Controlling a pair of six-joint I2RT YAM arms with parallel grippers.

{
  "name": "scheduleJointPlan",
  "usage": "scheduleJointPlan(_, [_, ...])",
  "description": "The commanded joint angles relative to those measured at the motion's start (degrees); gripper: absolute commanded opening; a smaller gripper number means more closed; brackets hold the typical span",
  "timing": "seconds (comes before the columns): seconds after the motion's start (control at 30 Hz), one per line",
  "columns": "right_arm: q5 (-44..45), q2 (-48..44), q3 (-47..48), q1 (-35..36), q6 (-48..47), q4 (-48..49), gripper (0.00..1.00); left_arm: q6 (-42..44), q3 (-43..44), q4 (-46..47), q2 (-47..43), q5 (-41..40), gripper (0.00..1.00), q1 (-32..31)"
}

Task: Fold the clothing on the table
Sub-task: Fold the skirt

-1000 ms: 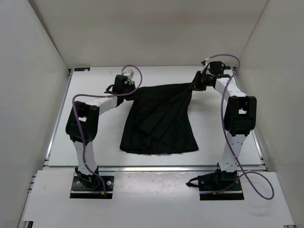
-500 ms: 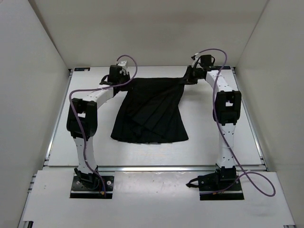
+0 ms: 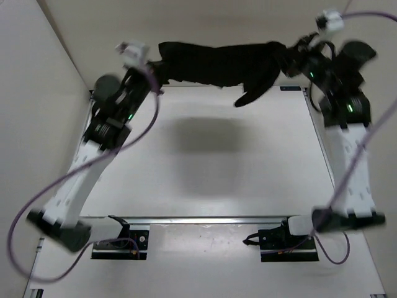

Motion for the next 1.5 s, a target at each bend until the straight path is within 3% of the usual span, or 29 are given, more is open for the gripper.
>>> scheduleJointPlan(0.0, [4.1, -13.6, -17.6, 0.5, -4.9, 7.2, 0.0, 2.6, -17.2, 10.0, -16.8, -4.8, 0.0, 0.2])
scheduleJointPlan(0.13, [2.0, -25.0, -38.9, -1.4, -7.8, 7.2, 0.0, -0.1, -36.9, 11.5, -30.6, -4.3, 0.0, -1.7])
scheduleJointPlan(0.3, [7.4, -33.9, -64.4, 5.6, -11.9, 3.8, 0.0, -4.1, -53.0, 3.7, -44.0, -1.4, 0.0, -4.2])
scheduleJointPlan(0.4, [6.6, -36.7, -72.8, 6.6, -9.8, 2.4, 0.0, -8.5, -60.3, -2.6, -50.9, -0.9, 0.0, -3.8])
scheduleJointPlan(0.5, [3.6, -33.8, -75.2, 4.5, -7.6, 4.2, 0.01, -12.7, -63.3, -4.7, -49.9, 0.4, 0.0, -2.3])
scheduleJointPlan(0.7, [0.4, -13.9, -63.5, 2.9, -6.2, 7.2, 0.0, -15.6, -61.6, 1.8, -32.7, 3.2, 0.0, 4.5])
scheduleJointPlan(0.77, [-0.4, -4.3, -53.8, 2.5, -4.4, 6.1, 0.0, -15.4, -59.1, 5.9, -25.3, 6.0, 0.0, 6.5])
scheduleJointPlan(0.87, [-1.6, 5.3, -41.0, 1.5, -4.8, 5.1, 0.0, -11.8, -50.4, 7.5, -11.3, 7.6, 0.0, 8.0])
scheduleJointPlan(1.0, [-1.0, 17.3, -19.4, 0.6, -5.2, -0.2, 0.0, -9.2, -28.7, 5.0, 9.7, 10.2, 0.0, 9.4])
scheduleJointPlan(1.07, [0.3, 22.6, -7.7, 0.8, -5.0, -4.4, 0.0, -8.7, -20.2, 5.3, 14.4, 9.9, 0.0, 9.9])
scheduleJointPlan(1.13, [0.7, 26.0, 3.2, 0.1, -5.2, -5.4, 0.0, -7.1, -10.9, 3.9, 17.7, 9.0, 0.0, 10.1])
scheduleJointPlan(1.2, [-3.8, 23.0, 3.5, -1.7, -2.1, -0.2, 0.0, -5.0, -0.4, 2.6, 19.4, 7.6, 0.0, 10.0])
scheduleJointPlan(1.27, [-2.6, 19.2, 3.5, -1.8, -3.0, 2.0, 0.01, -2.3, 3.4, 1.9, 18.2, 5.7, 0.0, 9.1])
scheduleJointPlan(1.33, [1.7, 16.3, 4.6, -0.7, -7.8, 0.4, 0.0, 1.5, 2.6, 2.6, 15.0, 5.0, 0.0, 7.4])
scheduleJointPlan(1.4, [3.3, 12.6, 2.1, -0.2, -9.2, 0.1, 0.0, 4.9, -4.6, 5.3, 8.5, 2.0, 0.0, 4.7])
scheduleJointPlan(1.47, [2.7, 6.4, -7.6, -0.4, -8.9, 1.9, 0.0, 8.0, -13.5, 11.0, 2.6, -1.4, 0.0, 1.5])
